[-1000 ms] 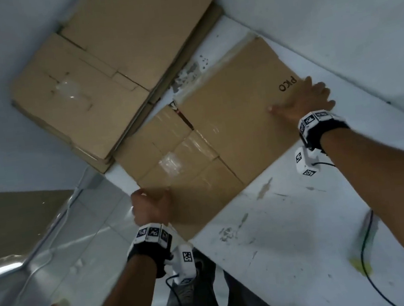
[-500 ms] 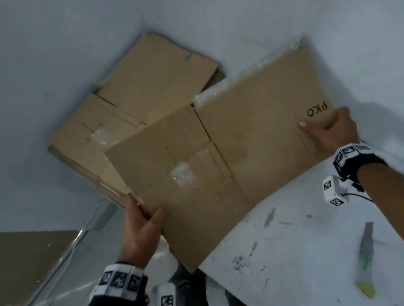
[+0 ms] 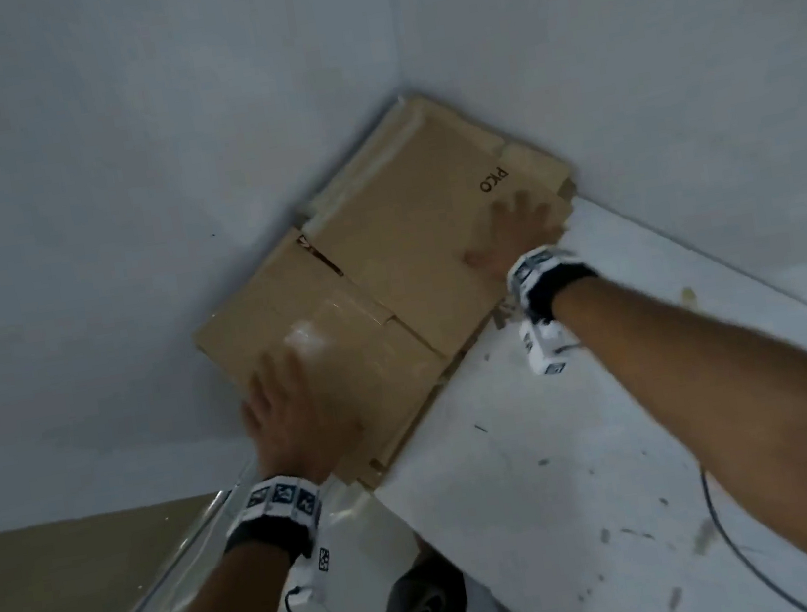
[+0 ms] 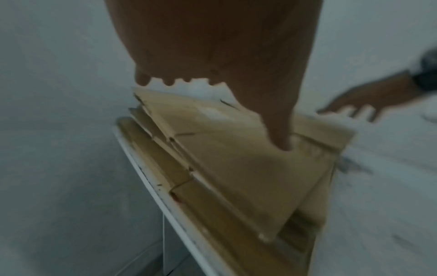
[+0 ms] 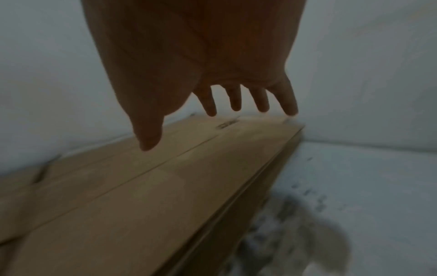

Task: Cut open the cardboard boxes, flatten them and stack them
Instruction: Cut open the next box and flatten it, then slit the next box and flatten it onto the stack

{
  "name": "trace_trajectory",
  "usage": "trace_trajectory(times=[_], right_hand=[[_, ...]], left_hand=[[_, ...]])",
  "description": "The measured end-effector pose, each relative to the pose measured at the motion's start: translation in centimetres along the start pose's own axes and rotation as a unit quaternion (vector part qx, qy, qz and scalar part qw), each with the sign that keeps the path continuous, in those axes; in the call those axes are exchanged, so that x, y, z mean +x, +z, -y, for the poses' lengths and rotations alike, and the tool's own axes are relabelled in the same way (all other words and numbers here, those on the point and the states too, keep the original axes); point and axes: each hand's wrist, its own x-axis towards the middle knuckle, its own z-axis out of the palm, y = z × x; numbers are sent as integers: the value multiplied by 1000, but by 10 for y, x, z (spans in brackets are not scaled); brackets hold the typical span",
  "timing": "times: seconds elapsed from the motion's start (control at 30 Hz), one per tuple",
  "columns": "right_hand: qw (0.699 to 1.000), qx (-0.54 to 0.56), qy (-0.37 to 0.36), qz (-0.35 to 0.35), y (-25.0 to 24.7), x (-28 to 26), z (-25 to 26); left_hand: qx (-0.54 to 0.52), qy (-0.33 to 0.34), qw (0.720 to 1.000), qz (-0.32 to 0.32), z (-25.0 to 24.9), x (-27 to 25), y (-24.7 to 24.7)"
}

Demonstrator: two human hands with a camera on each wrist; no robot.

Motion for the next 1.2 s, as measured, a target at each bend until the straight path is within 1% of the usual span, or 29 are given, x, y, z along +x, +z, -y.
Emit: trace_trajectory(times=[0.03,0.07,0.1,0.13,0.2,0.37,0.47,0.53,0.57,0.6,0.63,0.67,0.7,0.77,0.8,0.83,0.9,0.93,1.03,1.1,1.17,1.2], right_hand=[[999,6,-28,28,20,-5,20],[997,9,-44,57,39,-10,39],[995,9,-45,85,54,-14,54],[995,13,-35,95,64,-14,64],[995,22,-25,96,67,-7,71],[994,47,-62,79,46,10,51],[992,98,-65,41,44,-17,35],[986,154,-66,-12,51,-51,14],[982,178,-58,-38,57,-71,0],[977,199,-47,-55,65,-94,-16],[974,217,-31,-57,74,-119,-33],[971,235,-10,-48,85,-146,-52],[968,249,18,-31,98,-177,-72],[960,266,84,-2,129,-246,-117],[954,273,121,10,148,-286,-141],[946,283,156,22,167,-325,-162],[922,309,229,37,209,-412,-206],[906,325,267,44,232,-457,-225],[851,371,367,59,302,-593,-271],[817,389,419,78,350,-679,-286],[786,402,448,136,391,-762,-293],[777,408,447,173,404,-785,-293]], left_hand=[[34,51,997,42,0,8,10],[53,80,992,84,-3,15,17],[61,89,988,113,-4,20,22],[61,91,986,126,-5,24,26],[58,89,986,128,-7,31,27],[86,75,985,133,-21,39,19],[86,68,985,134,-23,34,15],[97,70,987,103,-26,27,12],[100,82,988,80,-28,21,11],[94,103,989,50,-31,13,9],[76,120,989,36,-34,7,10],[43,126,990,52,-37,-2,10],[9,126,988,92,-42,-11,12],[-10,141,969,201,-53,-36,27],[22,163,954,252,-62,-52,39],[68,187,936,290,-69,-68,51],[146,241,899,334,-93,-110,83],[169,267,884,344,-107,-135,98],[198,339,843,367,-148,-221,136],[205,369,819,388,-165,-272,159],[243,389,793,402,-171,-319,181],[260,386,788,403,-168,-328,184]])
